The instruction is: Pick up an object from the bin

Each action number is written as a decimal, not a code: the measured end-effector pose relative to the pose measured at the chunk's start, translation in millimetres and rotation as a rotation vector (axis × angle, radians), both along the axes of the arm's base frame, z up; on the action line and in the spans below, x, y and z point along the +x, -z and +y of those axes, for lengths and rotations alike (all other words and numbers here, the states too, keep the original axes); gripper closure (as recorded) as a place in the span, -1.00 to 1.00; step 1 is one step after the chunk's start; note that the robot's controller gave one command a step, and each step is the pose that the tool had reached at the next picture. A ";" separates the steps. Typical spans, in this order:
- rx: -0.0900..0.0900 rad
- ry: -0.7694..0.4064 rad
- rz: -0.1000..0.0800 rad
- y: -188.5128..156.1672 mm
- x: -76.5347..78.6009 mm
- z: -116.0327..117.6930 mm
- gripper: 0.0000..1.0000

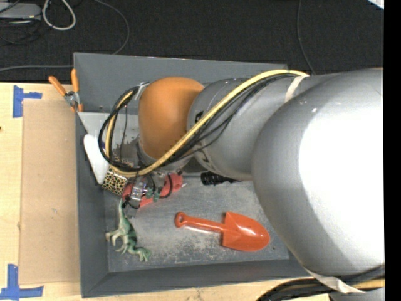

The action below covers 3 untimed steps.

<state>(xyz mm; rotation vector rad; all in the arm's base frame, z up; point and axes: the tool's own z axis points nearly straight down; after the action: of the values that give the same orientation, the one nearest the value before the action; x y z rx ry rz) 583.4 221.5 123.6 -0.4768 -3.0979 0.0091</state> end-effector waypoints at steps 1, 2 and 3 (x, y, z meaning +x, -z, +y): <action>0.002 0.000 -0.006 -5.0 17.1 1.2 -1.00; 0.005 0.010 -0.014 -6.6 21.6 1.4 -1.00; -0.011 -0.194 -0.001 5.3 33.1 7.2 -1.00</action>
Offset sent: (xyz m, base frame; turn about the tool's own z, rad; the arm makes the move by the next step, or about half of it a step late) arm 0.0217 -0.0027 -0.0536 0.0549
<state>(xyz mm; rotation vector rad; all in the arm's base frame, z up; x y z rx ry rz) 616.5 228.7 118.3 -0.1754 -3.1330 0.0270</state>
